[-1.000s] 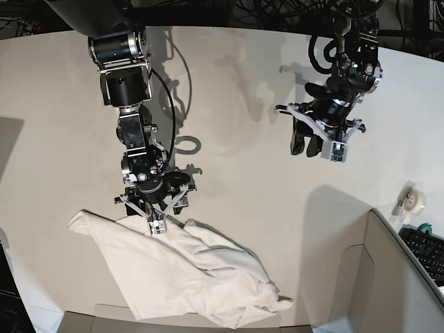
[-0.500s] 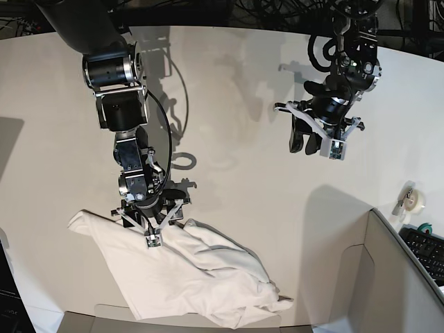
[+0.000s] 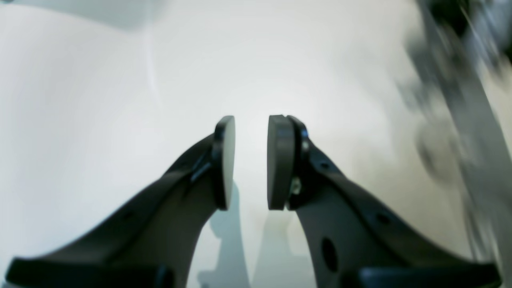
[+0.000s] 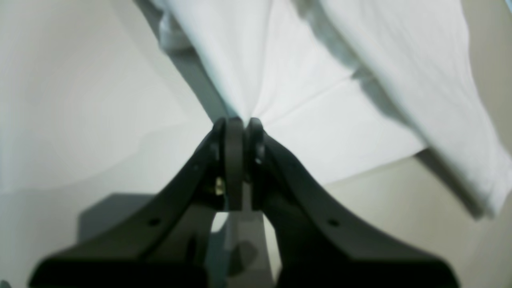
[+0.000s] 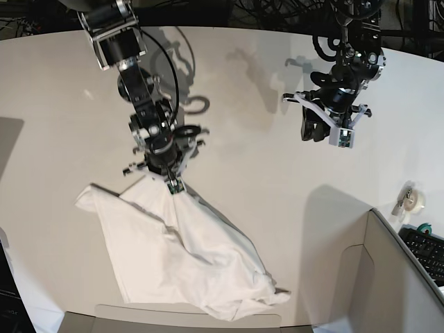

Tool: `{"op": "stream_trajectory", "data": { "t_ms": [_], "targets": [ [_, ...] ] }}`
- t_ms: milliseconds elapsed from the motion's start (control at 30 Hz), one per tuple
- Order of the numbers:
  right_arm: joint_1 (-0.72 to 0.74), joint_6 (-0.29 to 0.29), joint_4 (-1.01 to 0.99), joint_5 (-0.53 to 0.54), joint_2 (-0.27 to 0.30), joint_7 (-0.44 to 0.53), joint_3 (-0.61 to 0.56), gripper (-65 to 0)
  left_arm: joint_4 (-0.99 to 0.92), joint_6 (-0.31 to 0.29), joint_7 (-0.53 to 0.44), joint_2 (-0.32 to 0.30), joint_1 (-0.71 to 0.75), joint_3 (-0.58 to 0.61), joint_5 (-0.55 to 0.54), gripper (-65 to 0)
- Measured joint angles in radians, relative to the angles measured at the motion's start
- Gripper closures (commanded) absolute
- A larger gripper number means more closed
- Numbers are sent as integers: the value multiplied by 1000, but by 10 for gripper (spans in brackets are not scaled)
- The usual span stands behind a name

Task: Layout the t-shirt on the table in an organized manner, then fold the t-shirt properly
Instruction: 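Lift and drag the grasped shirt with the right gripper to spread it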

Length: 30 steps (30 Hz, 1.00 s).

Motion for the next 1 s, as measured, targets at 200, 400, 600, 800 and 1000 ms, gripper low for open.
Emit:
{"op": "stream_trajectory", "data": {
  "t_ms": [200, 400, 600, 800, 1000],
  "targets": [
    [-318, 20, 542, 22, 85, -345, -15, 0, -1, -12, 6, -2, 4, -72, 4, -122],
    [-438, 19, 657, 24, 108, -393, -11, 0, 0, -132, 8, 0, 19, -115, 2, -122],
    [-485, 13, 658, 24, 105, -350, -14, -2, -1, -149, 10, 0, 17, -166, -1, -145],
    [-418, 13, 658, 21, 71, -348, -13, -261, -1, -150, 9, 0, 16, -202, -1, -199],
    [-274, 11, 658, 17, 25, -352, -2, -323, -2, -147, 10, 1, 13, -206, -1, -199]
  ]
}}
